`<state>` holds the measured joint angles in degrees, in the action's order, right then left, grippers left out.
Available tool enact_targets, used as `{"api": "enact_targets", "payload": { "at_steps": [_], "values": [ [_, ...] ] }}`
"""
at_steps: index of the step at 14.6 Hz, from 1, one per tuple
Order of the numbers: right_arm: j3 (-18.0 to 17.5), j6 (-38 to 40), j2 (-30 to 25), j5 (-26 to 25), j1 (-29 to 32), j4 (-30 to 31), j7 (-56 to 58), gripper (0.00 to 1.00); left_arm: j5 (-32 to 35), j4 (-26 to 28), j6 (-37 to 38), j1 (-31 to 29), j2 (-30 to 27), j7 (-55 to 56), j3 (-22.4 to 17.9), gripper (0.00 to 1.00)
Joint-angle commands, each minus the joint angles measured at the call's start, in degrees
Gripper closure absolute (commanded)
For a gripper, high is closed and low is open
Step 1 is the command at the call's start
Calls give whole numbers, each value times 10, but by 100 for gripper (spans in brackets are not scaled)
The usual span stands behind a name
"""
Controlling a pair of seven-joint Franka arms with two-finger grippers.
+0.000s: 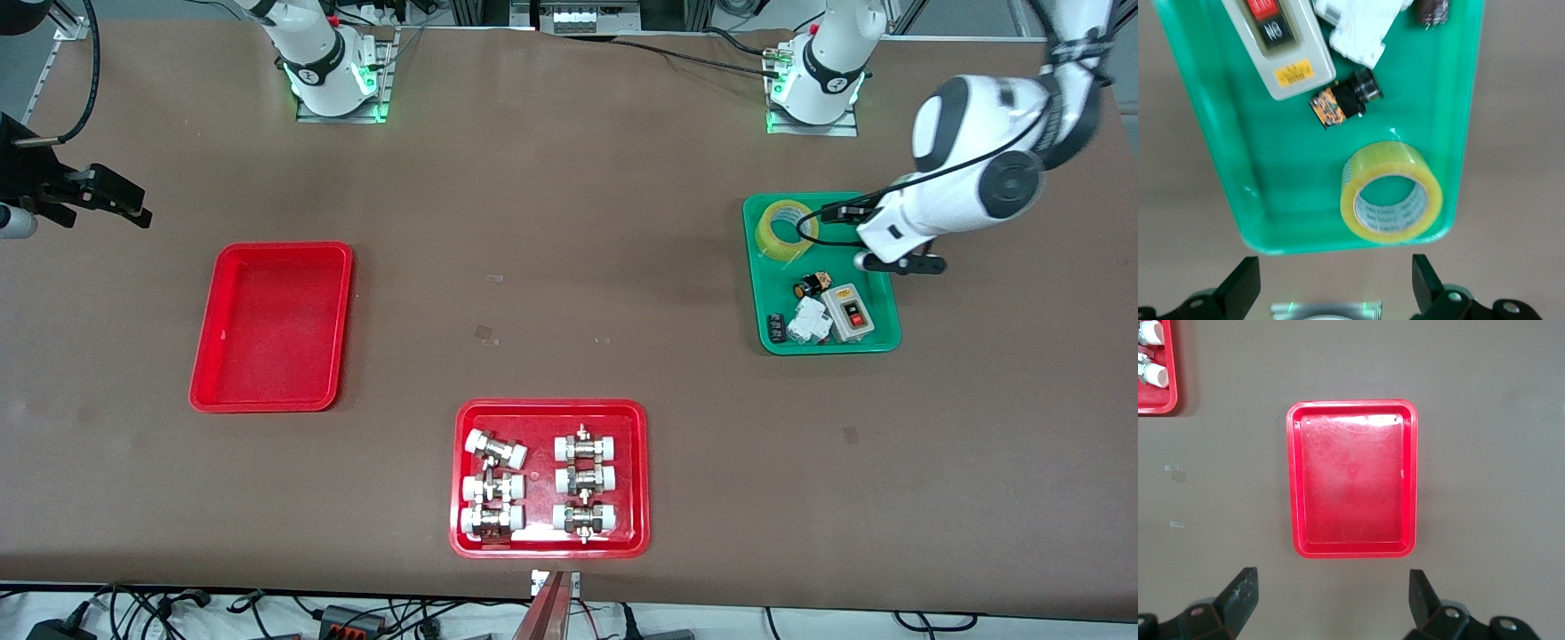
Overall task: Left arm passes tape to right arm into tray
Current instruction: 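Lower the left gripper onto the yellow tape roll in the green tray, then grasp the tape roll with the left gripper and lift it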
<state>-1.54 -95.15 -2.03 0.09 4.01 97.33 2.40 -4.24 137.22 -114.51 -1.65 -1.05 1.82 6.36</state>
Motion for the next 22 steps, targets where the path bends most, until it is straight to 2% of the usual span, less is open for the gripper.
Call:
{"api": "enact_targets", "payload": {
  "at_steps": [1, 5, 7, 8, 9, 11, 13, 16, 17, 20, 22],
  "values": [
    [-3, 4, -12, 7, 3, 8, -3, 0, -13, 104, -111, -2, -21, 3, 4, 0],
    [-2, 6, -13, 7, 3, 7, -3, 0, -48, 128, -194, -2, 44, 7, 7, 0],
    [-3, 5, -12, 6, 3, 7, -3, 0, -49, 133, -206, -2, 60, 7, 10, 0],
    [-4, 7, -11, 5, 3, 7, -1, 0, -49, 133, -206, -2, 61, 7, 11, 3],
    [-4, 9, -11, 6, 2, 7, -1, 0, -49, 133, -206, -2, 61, 7, 11, 14],
    [-6, 8, -10, 1, 2, 6, -1, 0, -50, 132, -205, -1, 61, 8, 12, 47],
    [-6, 8, -6, 2, 3, 6, -1, 0, -50, 131, -205, -1, 61, 8, 12, 72],
    [-6, 8, -3, 4, 2, 5, -2, 0, -50, 129, -205, -1, 64, 7, 12, 96],
    [-6, 9, -3, 4, 2, 4, -2, 0, -50, 128, -205, -2, 68, 7, 12, 99],
    [-7, 11, 4, 5, 2, -4, 1, 0, -51, 124, -204, -3, 66, 6, 12, 99],
    [-7, 11, 4, 6, 2, -5, 0, 0, -50, 104, -178, -2, 48, -2, 13, 99]
  ]
}}
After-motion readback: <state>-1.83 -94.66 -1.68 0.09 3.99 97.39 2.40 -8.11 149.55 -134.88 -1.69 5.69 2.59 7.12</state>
